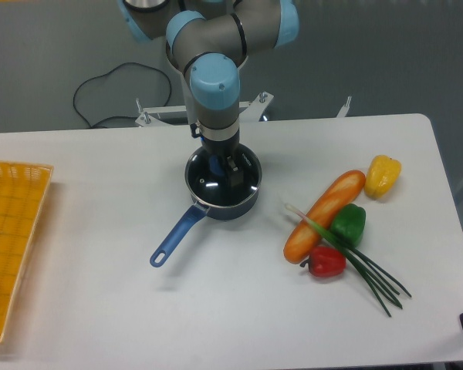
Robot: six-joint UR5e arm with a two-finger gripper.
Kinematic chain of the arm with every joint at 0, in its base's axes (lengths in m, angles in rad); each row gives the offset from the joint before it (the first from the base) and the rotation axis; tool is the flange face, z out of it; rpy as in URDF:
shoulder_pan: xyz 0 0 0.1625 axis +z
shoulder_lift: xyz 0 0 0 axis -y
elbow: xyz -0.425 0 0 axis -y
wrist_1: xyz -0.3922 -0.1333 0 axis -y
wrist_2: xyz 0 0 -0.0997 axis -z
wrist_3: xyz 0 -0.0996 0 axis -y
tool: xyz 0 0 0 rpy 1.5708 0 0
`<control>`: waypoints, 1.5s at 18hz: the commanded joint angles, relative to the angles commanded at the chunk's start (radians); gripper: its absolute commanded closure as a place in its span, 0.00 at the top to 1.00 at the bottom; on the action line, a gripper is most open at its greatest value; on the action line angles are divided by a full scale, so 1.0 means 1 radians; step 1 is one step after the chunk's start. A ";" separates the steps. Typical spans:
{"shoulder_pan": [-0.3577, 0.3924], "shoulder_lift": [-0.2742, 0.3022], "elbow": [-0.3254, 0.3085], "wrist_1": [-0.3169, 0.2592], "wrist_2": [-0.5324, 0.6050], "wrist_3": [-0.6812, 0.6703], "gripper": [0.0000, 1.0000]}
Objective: Open the lid
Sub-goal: 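Lift the glass lid up off the saucepan by its knob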
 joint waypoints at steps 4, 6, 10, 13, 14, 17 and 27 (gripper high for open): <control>0.000 -0.002 0.000 0.000 0.000 -0.001 0.82; 0.000 0.000 0.000 -0.002 0.000 -0.002 0.75; 0.000 0.000 0.002 0.000 0.000 -0.005 0.67; 0.000 0.000 0.005 -0.002 -0.002 -0.006 0.63; 0.002 0.000 0.009 -0.002 -0.002 -0.006 0.62; 0.003 0.000 0.029 -0.006 0.000 -0.005 0.60; 0.020 0.005 0.115 -0.122 0.003 -0.011 0.59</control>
